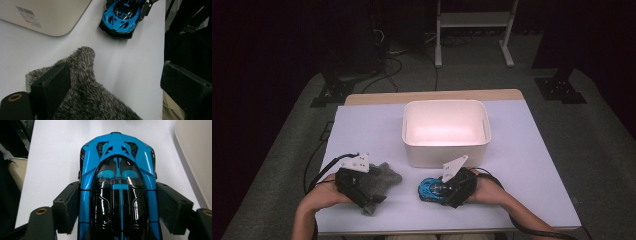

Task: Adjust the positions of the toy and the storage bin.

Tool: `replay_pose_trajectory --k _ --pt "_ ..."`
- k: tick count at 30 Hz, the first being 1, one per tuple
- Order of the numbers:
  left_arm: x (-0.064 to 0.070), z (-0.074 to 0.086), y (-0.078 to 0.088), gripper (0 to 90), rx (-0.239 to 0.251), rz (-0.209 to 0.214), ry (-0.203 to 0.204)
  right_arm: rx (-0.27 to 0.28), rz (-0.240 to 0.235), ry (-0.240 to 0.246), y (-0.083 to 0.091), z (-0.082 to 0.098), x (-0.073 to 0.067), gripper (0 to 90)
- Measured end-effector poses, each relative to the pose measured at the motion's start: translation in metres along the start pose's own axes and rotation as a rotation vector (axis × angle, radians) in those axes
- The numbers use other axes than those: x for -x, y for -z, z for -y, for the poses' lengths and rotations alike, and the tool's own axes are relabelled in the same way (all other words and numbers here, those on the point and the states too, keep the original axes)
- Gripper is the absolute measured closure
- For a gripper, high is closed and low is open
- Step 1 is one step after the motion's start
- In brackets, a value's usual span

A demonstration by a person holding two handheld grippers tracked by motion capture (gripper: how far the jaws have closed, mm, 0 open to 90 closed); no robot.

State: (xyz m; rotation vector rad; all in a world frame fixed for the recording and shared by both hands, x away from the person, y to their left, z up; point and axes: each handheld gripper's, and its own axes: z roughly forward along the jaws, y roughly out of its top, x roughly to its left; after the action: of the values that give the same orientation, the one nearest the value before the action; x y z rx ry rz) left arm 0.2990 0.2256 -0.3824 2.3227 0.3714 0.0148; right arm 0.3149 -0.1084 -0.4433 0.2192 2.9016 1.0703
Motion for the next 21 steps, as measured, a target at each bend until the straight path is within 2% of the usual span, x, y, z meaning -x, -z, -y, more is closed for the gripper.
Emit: replay_pose_trajectory --k 2,4,5,11,13,21 --pt "-0.0003 0.0003 0.0002 8.8 0.002 0.000 0.001 -0.008 0.006 -0.004 -0.0025 0.0009 -0.0004 24.9" --pt "-0.0005 0.0006 0.0000 8.8 0.004 0.001 0.003 -0.028 0.010 0.012 -0.0053 0.0025 -0.0010 24.7" --pt "-0.0006 0.0006 -0.0002 8.8 0.004 0.001 0.005 -0.019 0.011 0.011 -0.0054 0.0031 -0.0013 24.8" --pt "-0.0001 0.0000 -0.0007 8.8 -0.001 0.005 0.001 -0.038 -0.001 0.025 -0.0018 0.0025 -0.0004 23.1" --pt "-0.0001 -0.0001 -0.0006 8.8 0.001 0.003 0.001 -0.041 -0.007 0.015 -0.0003 0.0033 -0.0003 22.7" --pt "0.0000 -0.0002 -0.0013 8.8 -0.002 0.006 0.000 -0.059 0.007 0.030 -0.0004 0.0056 -0.0010 22.9"
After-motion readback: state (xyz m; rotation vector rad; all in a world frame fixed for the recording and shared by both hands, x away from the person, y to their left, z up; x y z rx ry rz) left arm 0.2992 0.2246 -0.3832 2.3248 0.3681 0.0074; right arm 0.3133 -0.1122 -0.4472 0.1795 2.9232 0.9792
